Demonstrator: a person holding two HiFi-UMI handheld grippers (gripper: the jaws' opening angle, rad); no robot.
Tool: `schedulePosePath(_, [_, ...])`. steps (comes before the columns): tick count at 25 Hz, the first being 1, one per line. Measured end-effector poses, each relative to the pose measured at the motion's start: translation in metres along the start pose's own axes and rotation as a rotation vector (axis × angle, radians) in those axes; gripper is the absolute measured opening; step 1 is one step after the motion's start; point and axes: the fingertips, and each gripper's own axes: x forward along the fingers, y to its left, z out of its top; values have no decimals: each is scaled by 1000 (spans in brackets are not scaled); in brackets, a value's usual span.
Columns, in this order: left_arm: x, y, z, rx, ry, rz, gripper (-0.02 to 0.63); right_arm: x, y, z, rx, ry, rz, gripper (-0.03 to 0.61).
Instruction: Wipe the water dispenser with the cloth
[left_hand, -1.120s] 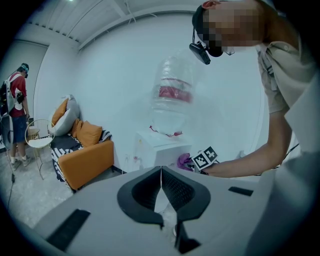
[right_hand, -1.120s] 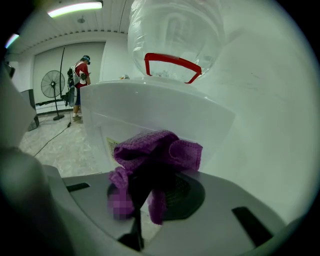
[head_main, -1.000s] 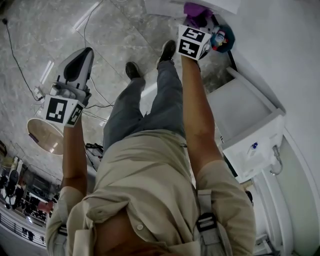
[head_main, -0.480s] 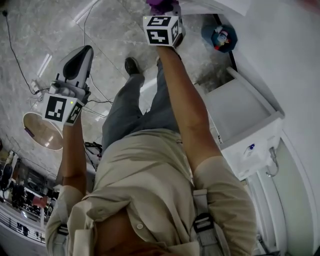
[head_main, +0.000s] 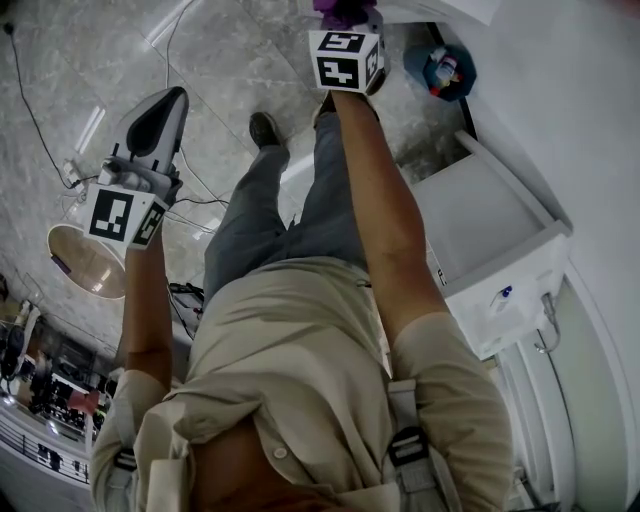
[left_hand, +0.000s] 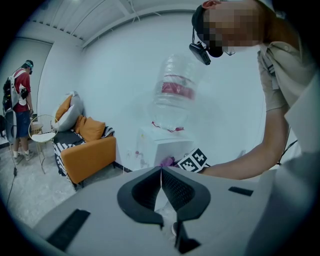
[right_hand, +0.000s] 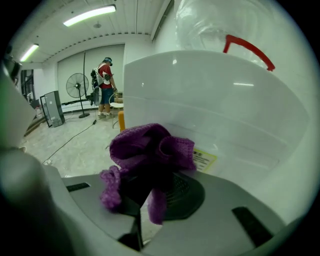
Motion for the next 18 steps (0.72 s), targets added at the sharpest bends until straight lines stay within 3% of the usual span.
schedulePosePath(10, [23, -13, 5, 12, 12, -40, 21, -24, -124, -61, 146, 89, -201, 52])
schedulePosePath(18, [30, -13, 5, 18, 18, -50, 21, -26, -143, -73, 147, 98, -240, 52])
